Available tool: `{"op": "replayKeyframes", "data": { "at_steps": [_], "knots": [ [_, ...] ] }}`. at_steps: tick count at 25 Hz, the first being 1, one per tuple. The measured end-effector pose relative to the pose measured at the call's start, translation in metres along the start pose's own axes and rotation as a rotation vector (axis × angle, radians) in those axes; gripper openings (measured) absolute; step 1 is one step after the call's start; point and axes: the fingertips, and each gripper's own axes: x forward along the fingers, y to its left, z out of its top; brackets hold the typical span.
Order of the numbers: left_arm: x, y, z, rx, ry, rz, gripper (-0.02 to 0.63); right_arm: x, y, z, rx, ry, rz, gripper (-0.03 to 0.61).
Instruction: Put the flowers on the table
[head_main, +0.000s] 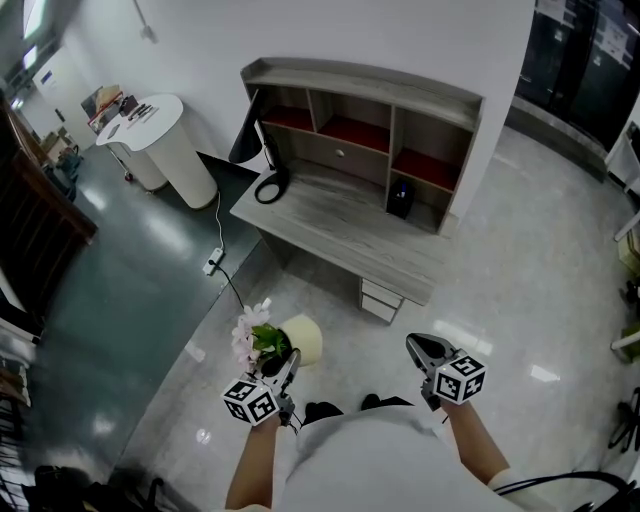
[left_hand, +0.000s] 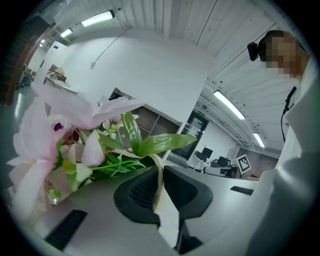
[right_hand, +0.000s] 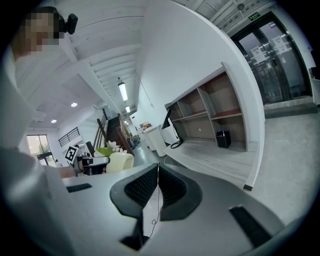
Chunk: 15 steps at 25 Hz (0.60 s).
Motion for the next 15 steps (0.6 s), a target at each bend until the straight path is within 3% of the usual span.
{"op": "replayKeyframes", "data": {
  "at_steps": [15],
  "knots": [
    [0.037,0.001,0.008,0.008,0.014,-0.017,0.048,0.010,-0.024,-0.004,0.022,0.021,-0.008,0.020]
  ]
}}
